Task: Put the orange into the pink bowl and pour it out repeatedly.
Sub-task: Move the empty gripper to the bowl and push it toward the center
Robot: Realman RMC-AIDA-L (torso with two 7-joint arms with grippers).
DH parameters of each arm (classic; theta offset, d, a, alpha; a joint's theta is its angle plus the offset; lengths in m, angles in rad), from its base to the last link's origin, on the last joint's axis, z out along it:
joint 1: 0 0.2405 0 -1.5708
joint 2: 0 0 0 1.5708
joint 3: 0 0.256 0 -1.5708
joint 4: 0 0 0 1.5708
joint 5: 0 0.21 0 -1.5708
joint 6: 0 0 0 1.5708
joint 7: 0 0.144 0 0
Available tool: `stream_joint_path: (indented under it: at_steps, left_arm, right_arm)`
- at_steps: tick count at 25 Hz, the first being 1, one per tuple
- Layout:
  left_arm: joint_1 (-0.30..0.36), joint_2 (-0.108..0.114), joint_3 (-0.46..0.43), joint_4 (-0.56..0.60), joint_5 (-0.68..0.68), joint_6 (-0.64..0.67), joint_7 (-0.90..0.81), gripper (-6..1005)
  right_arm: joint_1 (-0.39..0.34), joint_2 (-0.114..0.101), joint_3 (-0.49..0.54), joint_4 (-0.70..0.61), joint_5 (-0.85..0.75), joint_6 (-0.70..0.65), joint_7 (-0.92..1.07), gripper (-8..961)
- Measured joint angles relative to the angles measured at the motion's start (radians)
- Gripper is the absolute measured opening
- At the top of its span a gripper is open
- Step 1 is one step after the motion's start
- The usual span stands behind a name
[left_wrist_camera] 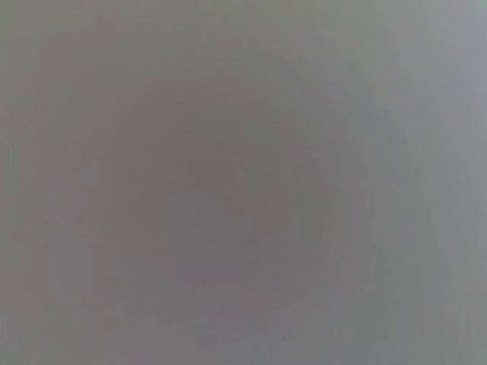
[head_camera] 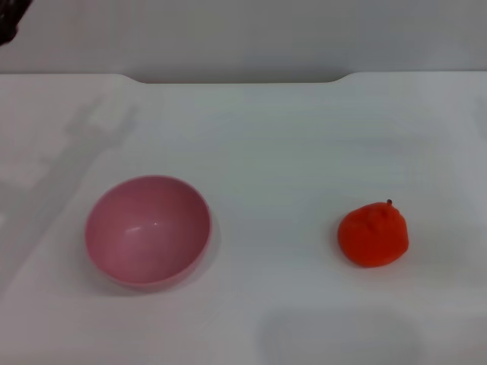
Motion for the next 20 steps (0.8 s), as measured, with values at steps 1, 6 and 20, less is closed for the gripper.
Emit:
stream_joint_path:
  at_steps: [1,6,20]
  left_arm:
    - [0.000,0.024,-0.002,0.040,0.060,-0.037,-0.075,758]
    - [-0.023,0.134,-0.029,0.216,0.416,-0.157,-0.496,755]
    - [-0.173,0.126,-0.479,0.761,1.987,0.342,-1.545,746]
  right_arm:
    - [0.001,0.000,-0.001,0.000,0.000,0.000,0.000,689]
    - [0.001,0.003,-0.004,0.001,-0.001,-0.008,0.004,689]
    - [-0.015,0.001,0.006,0.012,-0.001,-0.008,0.002,690]
